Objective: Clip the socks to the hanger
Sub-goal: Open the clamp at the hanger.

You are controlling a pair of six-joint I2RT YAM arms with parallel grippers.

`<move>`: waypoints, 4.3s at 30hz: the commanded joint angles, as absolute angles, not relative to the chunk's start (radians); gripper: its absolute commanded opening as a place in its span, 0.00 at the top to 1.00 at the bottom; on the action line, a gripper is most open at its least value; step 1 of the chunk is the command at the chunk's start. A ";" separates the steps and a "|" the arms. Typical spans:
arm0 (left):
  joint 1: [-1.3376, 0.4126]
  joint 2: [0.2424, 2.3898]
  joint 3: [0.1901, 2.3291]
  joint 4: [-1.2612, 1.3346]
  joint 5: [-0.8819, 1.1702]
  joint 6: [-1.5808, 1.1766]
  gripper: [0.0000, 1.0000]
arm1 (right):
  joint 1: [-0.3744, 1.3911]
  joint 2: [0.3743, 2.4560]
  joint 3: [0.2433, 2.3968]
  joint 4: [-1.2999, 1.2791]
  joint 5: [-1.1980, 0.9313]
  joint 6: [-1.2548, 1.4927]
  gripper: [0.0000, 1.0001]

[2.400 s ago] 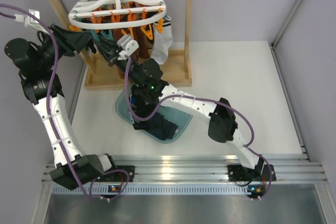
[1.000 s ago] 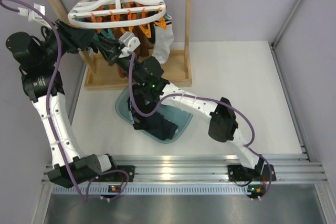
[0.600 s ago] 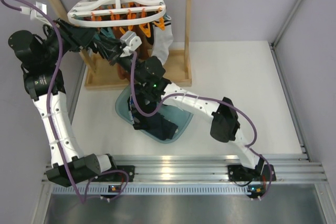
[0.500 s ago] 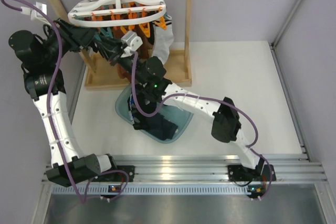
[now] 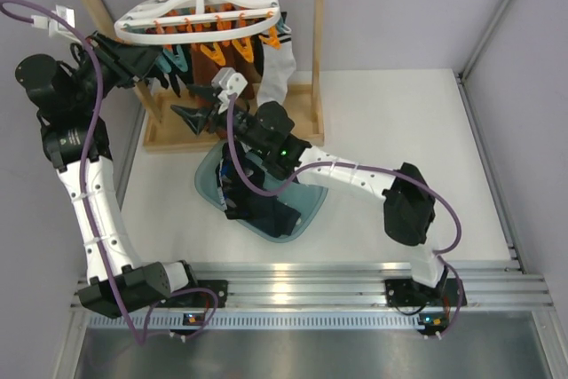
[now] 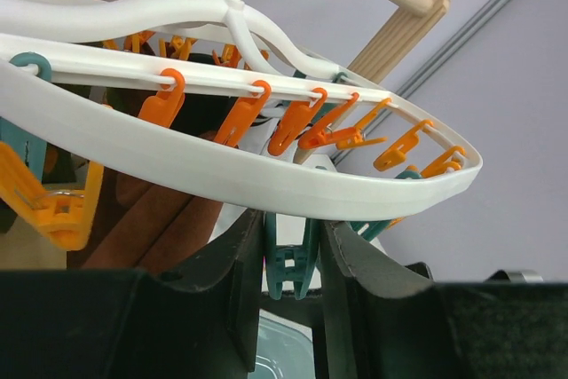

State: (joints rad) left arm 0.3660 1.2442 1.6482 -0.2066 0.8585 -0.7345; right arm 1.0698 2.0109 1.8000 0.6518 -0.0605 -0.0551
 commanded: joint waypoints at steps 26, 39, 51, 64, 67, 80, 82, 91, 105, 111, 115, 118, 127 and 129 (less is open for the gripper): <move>0.359 1.175 1.568 -0.103 0.885 -0.778 1.00 | 1.042 2.118 2.126 0.614 -0.169 0.006 0.58; 0.359 1.184 1.568 -0.095 0.880 -0.781 1.00 | 1.046 1.967 1.908 0.696 -0.023 -0.077 0.39; 0.357 1.174 1.559 -0.089 0.881 -0.782 1.00 | 1.065 1.885 1.864 0.712 -0.239 -0.077 0.53; 0.356 1.163 1.560 -0.080 0.887 -0.793 1.00 | 1.112 1.939 1.884 0.634 -0.192 -0.093 0.67; 0.356 1.158 1.559 -0.077 0.890 -0.793 1.00 | 1.112 1.982 1.920 0.614 -0.105 -0.115 0.66; 0.356 1.144 1.526 -0.058 0.903 -0.795 1.00 | 1.095 2.072 2.049 0.597 0.046 -0.101 0.61; 0.356 1.143 1.520 -0.058 0.903 -0.792 1.00 | 1.092 2.088 2.074 0.600 0.048 -0.095 0.61; 0.356 1.141 1.502 -0.058 0.902 -0.775 1.00 | 1.075 2.154 2.200 0.578 0.066 -0.072 0.59; 0.354 1.135 1.503 -0.058 0.904 -0.796 1.00 | 1.072 2.178 2.233 0.523 0.026 -0.087 0.77; 0.356 1.134 1.519 -0.158 0.874 -0.766 0.83 | 1.068 2.171 2.230 0.532 0.055 -0.078 1.00; 0.356 1.123 1.508 -0.199 0.851 -0.764 0.62 | 1.057 2.166 2.230 0.534 0.060 -0.052 1.00; 0.359 1.117 1.496 -0.201 0.827 -0.785 0.53 | 1.052 2.157 2.218 0.543 0.040 -0.034 1.00; 0.359 1.149 1.482 -0.060 0.808 -0.929 0.52 | 1.049 2.132 2.163 0.571 0.005 -0.015 1.00; 0.356 1.160 1.486 -0.054 0.801 -0.940 0.52 | 1.049 2.129 2.160 0.575 0.005 -0.009 1.00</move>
